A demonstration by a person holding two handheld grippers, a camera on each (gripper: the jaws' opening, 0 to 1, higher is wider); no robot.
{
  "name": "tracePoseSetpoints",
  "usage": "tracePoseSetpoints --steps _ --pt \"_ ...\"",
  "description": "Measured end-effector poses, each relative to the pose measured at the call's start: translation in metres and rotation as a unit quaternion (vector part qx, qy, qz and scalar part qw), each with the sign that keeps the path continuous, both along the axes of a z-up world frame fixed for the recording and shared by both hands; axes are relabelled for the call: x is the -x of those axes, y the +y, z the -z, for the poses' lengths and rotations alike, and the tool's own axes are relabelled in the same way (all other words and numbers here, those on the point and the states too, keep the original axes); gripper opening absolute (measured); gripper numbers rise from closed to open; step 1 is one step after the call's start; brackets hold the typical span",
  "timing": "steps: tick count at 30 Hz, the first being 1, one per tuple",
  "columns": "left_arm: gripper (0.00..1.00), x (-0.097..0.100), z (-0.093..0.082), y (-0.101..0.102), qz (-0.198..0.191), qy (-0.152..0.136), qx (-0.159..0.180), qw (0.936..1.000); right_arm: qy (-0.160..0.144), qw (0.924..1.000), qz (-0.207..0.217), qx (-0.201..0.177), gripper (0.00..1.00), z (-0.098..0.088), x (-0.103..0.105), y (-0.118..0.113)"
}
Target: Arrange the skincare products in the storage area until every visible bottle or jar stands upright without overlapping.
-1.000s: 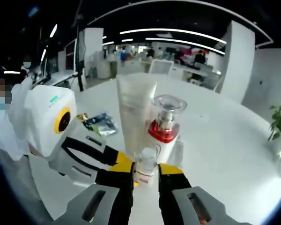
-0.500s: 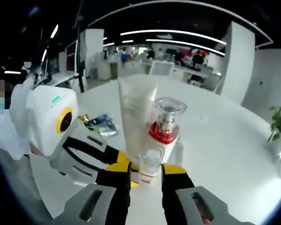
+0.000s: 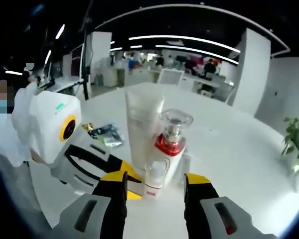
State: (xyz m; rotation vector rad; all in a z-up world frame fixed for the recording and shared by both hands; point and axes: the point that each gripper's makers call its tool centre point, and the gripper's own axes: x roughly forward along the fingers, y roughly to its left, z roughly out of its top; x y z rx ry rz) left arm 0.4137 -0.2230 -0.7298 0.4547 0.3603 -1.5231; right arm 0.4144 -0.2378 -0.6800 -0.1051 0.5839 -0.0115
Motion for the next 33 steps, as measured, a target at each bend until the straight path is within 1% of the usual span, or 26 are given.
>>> tracePoseSetpoints --steps 2,8,10,12,16,18,21,23,24,26,28,33 --pt "0.13 0.000 -0.001 0.001 -0.001 -0.001 0.000 1.0000 -0.003 1.0000 -0.002 0.004 0.45 -0.002 0.000 0.000" --pt "0.13 0.000 -0.003 0.005 0.000 -0.007 -0.003 1.0000 -0.011 0.9999 -0.011 0.002 0.57 -0.010 0.004 0.003" --pt "0.13 0.001 -0.006 0.006 0.000 -0.008 -0.001 1.0000 -0.017 0.9997 -0.015 0.004 0.62 -0.014 0.004 0.004" --pt "0.13 0.002 -0.008 0.007 0.001 -0.010 0.000 1.0000 -0.020 0.9996 -0.019 0.005 0.64 -0.017 0.006 0.005" --pt "0.15 0.003 -0.015 0.012 0.003 -0.018 0.001 0.9998 -0.024 0.9992 -0.033 0.003 0.75 -0.021 0.010 0.010" --pt "0.15 0.003 -0.018 0.015 0.002 -0.020 0.003 0.9998 -0.025 0.9989 -0.040 0.006 0.77 -0.023 0.013 0.012" --pt "0.19 0.001 -0.024 0.018 -0.001 -0.019 0.007 0.9998 -0.023 0.9984 -0.050 0.007 0.85 -0.024 0.016 0.017" --pt "0.21 -0.001 -0.029 0.022 -0.004 -0.020 0.009 0.9997 -0.023 0.9983 -0.054 0.008 0.89 -0.025 0.019 0.018" --pt "0.22 -0.001 -0.032 0.023 -0.005 -0.020 0.012 0.9997 -0.023 0.9981 -0.057 0.009 0.93 -0.026 0.020 0.020" --pt "0.25 -0.002 -0.037 0.027 -0.007 -0.021 0.014 0.9997 -0.028 0.9976 -0.063 0.008 0.98 -0.029 0.021 0.022" --pt "0.30 -0.003 -0.041 0.032 -0.011 -0.016 0.014 0.9997 -0.028 0.9972 -0.069 0.007 0.99 -0.032 0.024 0.025" --pt "0.36 -0.005 -0.048 0.041 -0.019 -0.016 0.015 0.9996 -0.031 0.9963 -0.080 0.009 1.00 -0.036 0.026 0.029"
